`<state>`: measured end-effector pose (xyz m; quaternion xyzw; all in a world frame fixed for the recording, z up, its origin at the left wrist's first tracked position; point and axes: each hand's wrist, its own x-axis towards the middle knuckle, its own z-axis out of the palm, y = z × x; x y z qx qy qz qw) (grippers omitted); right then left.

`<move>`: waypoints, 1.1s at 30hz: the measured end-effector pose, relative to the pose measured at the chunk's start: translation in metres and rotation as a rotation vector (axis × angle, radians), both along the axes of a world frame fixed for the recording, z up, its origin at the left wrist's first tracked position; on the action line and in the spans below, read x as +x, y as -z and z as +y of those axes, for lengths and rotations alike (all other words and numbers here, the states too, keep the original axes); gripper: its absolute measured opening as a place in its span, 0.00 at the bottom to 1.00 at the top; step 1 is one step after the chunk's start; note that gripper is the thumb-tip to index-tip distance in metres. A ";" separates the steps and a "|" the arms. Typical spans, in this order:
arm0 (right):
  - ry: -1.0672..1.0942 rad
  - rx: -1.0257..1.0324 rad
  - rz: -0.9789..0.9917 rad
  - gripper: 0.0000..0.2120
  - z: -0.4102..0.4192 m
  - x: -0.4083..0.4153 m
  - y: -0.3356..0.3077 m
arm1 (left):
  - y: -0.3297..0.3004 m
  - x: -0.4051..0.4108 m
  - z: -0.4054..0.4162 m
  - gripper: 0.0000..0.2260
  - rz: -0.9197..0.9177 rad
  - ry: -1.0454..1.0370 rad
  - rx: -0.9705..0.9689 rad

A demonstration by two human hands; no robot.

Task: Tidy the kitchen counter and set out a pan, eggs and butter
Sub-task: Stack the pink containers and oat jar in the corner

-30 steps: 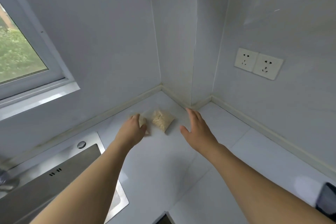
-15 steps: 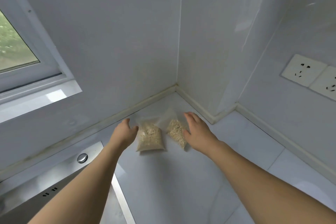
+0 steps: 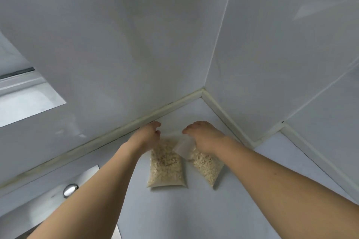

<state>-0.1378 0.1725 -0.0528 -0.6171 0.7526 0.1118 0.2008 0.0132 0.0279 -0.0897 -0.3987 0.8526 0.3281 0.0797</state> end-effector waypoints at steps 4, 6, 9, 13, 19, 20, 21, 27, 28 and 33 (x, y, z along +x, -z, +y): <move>-0.133 0.073 0.064 0.27 -0.016 -0.005 0.022 | 0.021 -0.015 -0.011 0.19 -0.078 0.086 0.012; -0.163 0.042 0.102 0.26 -0.019 -0.006 0.027 | 0.025 -0.017 -0.015 0.17 -0.107 0.133 -0.003; -0.175 -0.017 0.136 0.17 -0.019 -0.009 0.030 | 0.028 -0.016 -0.019 0.11 -0.087 0.152 -0.024; -0.154 -0.032 0.134 0.12 -0.005 -0.008 0.022 | 0.020 -0.008 -0.009 0.09 -0.065 0.161 -0.017; -0.066 -0.092 0.135 0.11 0.039 0.000 -0.019 | -0.017 0.005 0.021 0.07 -0.003 0.120 -0.041; -0.044 -0.108 0.136 0.11 0.048 0.002 -0.026 | -0.023 0.007 0.027 0.07 0.015 0.104 -0.051; -0.015 -0.123 0.135 0.10 0.059 0.004 -0.031 | -0.028 0.009 0.035 0.07 0.039 0.087 -0.055; 0.252 -0.154 0.063 0.06 0.141 0.018 -0.065 | -0.057 0.029 0.092 0.05 0.135 0.104 -0.070; 0.305 -0.148 0.035 0.05 0.153 0.020 -0.070 | -0.061 0.030 0.099 0.06 0.142 0.119 -0.078; 0.574 -0.211 -0.080 0.10 0.218 0.031 -0.092 | -0.076 0.022 0.137 0.06 0.174 0.198 -0.119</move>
